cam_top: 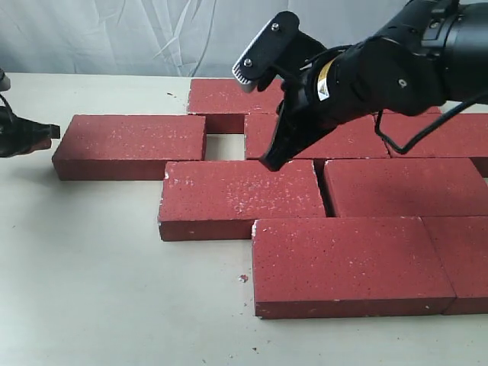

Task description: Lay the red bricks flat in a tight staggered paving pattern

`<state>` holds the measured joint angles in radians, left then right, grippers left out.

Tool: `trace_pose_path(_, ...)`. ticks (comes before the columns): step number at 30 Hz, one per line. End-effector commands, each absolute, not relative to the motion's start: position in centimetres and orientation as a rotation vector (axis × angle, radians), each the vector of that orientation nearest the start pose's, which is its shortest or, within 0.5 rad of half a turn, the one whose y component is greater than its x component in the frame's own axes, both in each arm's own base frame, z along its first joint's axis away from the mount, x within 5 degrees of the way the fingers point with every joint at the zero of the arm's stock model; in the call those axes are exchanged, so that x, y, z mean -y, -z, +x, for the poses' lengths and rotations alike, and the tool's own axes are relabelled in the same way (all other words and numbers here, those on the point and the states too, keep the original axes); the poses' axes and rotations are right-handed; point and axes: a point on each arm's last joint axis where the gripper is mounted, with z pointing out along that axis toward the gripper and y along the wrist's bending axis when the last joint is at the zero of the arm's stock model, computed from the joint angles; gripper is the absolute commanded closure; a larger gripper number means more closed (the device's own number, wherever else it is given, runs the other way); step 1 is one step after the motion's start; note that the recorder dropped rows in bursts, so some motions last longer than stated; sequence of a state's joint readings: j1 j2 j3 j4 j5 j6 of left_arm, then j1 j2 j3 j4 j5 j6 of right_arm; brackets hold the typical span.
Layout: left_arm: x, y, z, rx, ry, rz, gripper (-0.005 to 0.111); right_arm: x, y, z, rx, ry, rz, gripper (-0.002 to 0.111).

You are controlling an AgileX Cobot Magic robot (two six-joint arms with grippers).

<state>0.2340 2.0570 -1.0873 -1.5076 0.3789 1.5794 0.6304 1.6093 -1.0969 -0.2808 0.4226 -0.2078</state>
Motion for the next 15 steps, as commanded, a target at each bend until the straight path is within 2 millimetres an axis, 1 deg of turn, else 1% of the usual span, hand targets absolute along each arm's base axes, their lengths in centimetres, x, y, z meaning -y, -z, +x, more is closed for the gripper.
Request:
trace_pose_path(1,-3.0,-10.9,39.6,-2.443,0.219,0.048,0.107,-18.4,-26.0,29.5,-2.021,0.101,-1.168,0.109)
trace_pose_path(2,-2.4,-10.9,39.6,-2.446,0.207,0.079,0.107,-17.8,-26.0,29.9,-2.038,0.113,-1.150,0.109)
trace_pose_path(3,-1.6,-10.8,39.8,-2.449,0.142,0.117,0.107,-16.3,-25.8,30.6,-2.080,0.135,-1.098,0.109)
trace_pose_path(5,-1.1,-10.8,39.9,-2.449,0.080,0.120,0.107,-14.7,-25.5,31.4,-2.136,0.144,-1.019,0.109)
trace_pose_path(8,-0.4,-10.9,40.0,-2.445,0.072,0.145,0.107,-12.6,-25.0,32.5,-2.210,0.133,-0.887,0.109)
trace_pose_path(12,0.2,-11.1,40.2,-2.433,0.162,0.179,0.107,-11.3,-24.1,33.4,-2.252,0.147,-0.840,0.109)
trace_pose_path(15,0.6,-11.1,40.3,-2.431,0.181,0.190,0.107,-11.3,-23.5,33.7,-2.256,0.146,-0.842,0.109)
